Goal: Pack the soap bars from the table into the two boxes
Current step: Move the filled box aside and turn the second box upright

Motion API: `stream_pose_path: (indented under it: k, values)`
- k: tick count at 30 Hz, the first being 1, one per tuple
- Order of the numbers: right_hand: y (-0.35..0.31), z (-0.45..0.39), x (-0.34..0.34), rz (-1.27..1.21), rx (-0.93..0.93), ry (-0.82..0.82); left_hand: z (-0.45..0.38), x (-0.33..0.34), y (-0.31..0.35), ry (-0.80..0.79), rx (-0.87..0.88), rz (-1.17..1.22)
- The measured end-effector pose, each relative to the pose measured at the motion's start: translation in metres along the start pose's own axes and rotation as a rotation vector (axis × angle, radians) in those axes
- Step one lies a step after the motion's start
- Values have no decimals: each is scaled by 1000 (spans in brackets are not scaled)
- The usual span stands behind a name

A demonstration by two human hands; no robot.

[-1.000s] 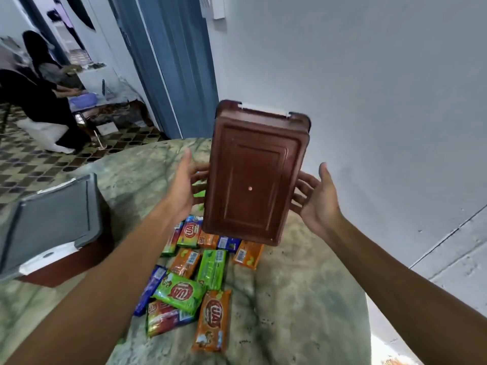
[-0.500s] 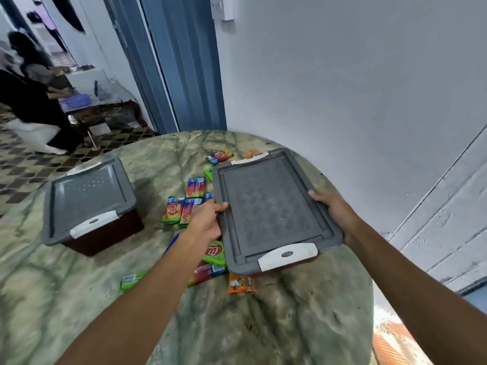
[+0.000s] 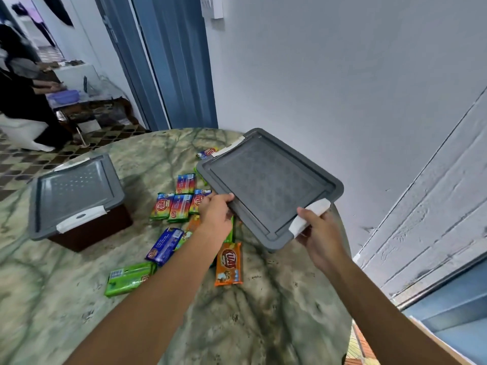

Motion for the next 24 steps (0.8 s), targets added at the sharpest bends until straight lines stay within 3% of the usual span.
stream_pose_path:
  k: [5, 11, 16, 24]
  values:
    - [-28, -30, 21, 63, -13, -221, 16, -35, 57, 18, 124, -58]
    - [-5, -13, 141, 213, 155, -583, 48, -163, 211, 232, 416, -287]
    - [55, 47, 238, 357, 224, -761, 104, -279, 276, 357, 456, -674]
    - [143, 142, 280, 473, 244, -863, 181, -435, 268, 438, 306, -711]
Point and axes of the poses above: each hand's wrist, its own z-axis away from the middle knuckle, its own x-axis out of the palm, y = z × x, the point moved 9 cm from there along -z, towards the middle knuckle, and after that the axes turned 14 degrees about z, right-handed, at the moved point
